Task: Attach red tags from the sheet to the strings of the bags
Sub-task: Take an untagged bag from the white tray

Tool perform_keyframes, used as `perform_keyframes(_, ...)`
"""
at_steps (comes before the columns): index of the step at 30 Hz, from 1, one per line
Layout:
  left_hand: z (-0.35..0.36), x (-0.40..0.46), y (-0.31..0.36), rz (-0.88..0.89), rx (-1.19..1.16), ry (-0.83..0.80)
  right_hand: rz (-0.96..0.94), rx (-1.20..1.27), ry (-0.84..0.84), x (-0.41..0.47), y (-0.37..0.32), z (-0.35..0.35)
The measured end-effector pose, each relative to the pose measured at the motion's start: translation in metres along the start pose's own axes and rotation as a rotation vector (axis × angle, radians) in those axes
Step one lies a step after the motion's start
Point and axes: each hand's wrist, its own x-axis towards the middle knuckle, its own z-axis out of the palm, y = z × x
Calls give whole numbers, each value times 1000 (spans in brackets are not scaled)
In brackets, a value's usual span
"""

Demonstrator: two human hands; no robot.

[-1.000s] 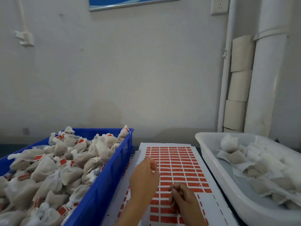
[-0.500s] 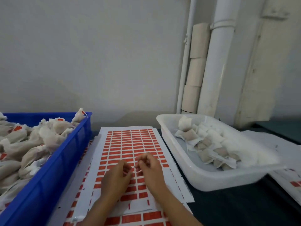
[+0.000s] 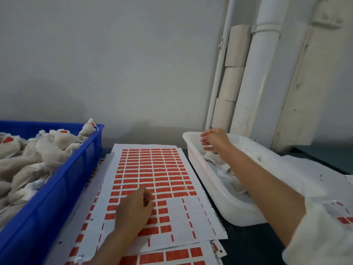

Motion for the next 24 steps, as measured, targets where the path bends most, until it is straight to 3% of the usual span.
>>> perform_keyframes(2, 0, 3, -3, 5, -15, -32, 24, -107, 45, 29, 16, -13)
perform_keyframes(7, 0, 10, -9, 9, -57, -81, -85, -642, 21, 80, 63, -37)
perform_keyframes(13, 3, 14, -12, 22, -60, -65, -79, -638, -78, 101, 74, -38)
perform_keyframes(17, 4, 13, -13, 24, -81, -41, -11, -992, -48, 108, 72, -39)
perform_keyframes(20, 5, 12, -14, 33, -101, -22, -192, -1089, 87, 105, 77, -42)
perform_keyframes(24, 6, 12, -16, 45, -107, -4, -428, -1020, 274, 99, 57, -48)
